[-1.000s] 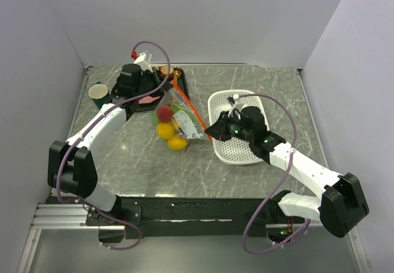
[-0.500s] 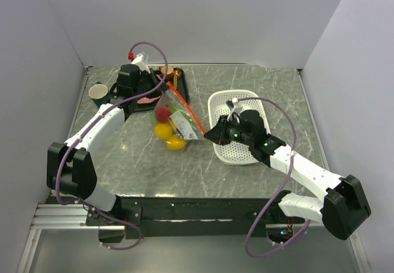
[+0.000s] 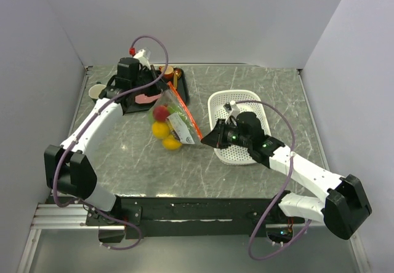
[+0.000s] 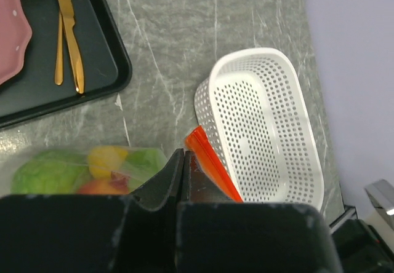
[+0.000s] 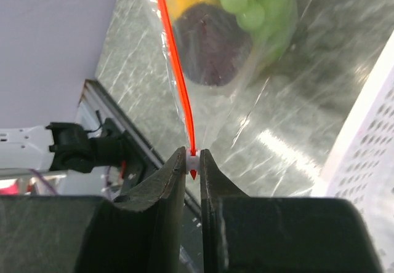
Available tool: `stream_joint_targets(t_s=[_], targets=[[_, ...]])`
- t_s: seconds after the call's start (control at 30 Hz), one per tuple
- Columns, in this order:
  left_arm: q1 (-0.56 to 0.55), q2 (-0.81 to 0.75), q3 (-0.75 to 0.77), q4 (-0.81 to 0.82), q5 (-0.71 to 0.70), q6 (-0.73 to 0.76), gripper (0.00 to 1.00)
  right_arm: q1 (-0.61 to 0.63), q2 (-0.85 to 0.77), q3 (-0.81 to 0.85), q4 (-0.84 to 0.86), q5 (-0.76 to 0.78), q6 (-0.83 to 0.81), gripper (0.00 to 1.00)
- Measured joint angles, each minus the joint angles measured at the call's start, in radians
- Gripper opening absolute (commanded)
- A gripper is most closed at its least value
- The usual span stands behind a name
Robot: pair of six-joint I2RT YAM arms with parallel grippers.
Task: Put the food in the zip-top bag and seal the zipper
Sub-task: Zip the zipper food storage bag at the center of the board, then place the zipper food storage bag at the center of the board.
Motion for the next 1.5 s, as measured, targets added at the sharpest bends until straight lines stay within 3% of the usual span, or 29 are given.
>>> stream_joint_targets(t_s=[0.27, 0.6, 0.8, 0.9, 1.0, 1.07, 1.1, 1.13, 1.2, 1.23, 1.33, 1.5], targets=[[-0.076, -0.036, 0.048, -0.117, -0.117, 0.048, 0.01, 0.053, -0.031, 0.048, -0.085, -0.055, 0.035, 0.15], [-0.074, -0.29, 0.017, -0.219, -0.338, 0.044, 0.02, 0.214, 0.153, 0.339, -0.1, -0.2, -0.037, 0.15], [-0.073, -0.358, 0.016, -0.26, -0.404, 0.045, 0.08, 0.267, 0.219, 0.398, -0.104, -0.204, -0.055, 0.18], [-0.072, -0.34, -0.002, -0.248, -0.385, 0.048, 0.12, 0.268, 0.215, 0.391, -0.118, -0.144, -0.058, 0.27], [-0.072, -0.28, -0.03, -0.224, -0.34, 0.048, 0.13, 0.267, 0.211, 0.37, -0.164, -0.067, -0.06, 0.68], [-0.073, -0.224, -0.064, -0.193, -0.301, 0.046, 0.26, 0.267, 0.209, 0.351, -0.209, 0.007, -0.039, 0.73], [-0.075, -0.196, -0.086, -0.178, -0.288, 0.043, 0.41, 0.267, 0.209, 0.344, -0.252, 0.073, -0.025, 0.79], [-0.076, -0.172, -0.11, -0.166, -0.275, 0.039, 0.64, 0.267, 0.209, 0.34, -0.292, 0.124, -0.013, 0.81], [-0.084, -0.144, -0.165, -0.15, -0.268, 0.033, 0.74, 0.256, 0.209, 0.335, -0.388, 0.253, 0.018, 0.86], [-0.089, -0.141, -0.204, -0.139, -0.261, 0.013, 0.86, 0.244, 0.204, 0.326, -0.425, 0.317, 0.031, 0.87], [-0.104, -0.161, -0.25, -0.112, -0.251, 0.006, 0.99, 0.202, 0.153, 0.287, -0.472, 0.431, 0.04, 0.9], [-0.111, -0.254, -0.26, -0.052, -0.261, -0.009, 0.99, 0.058, 0.016, 0.267, -0.47, 0.534, 0.023, 0.91]])
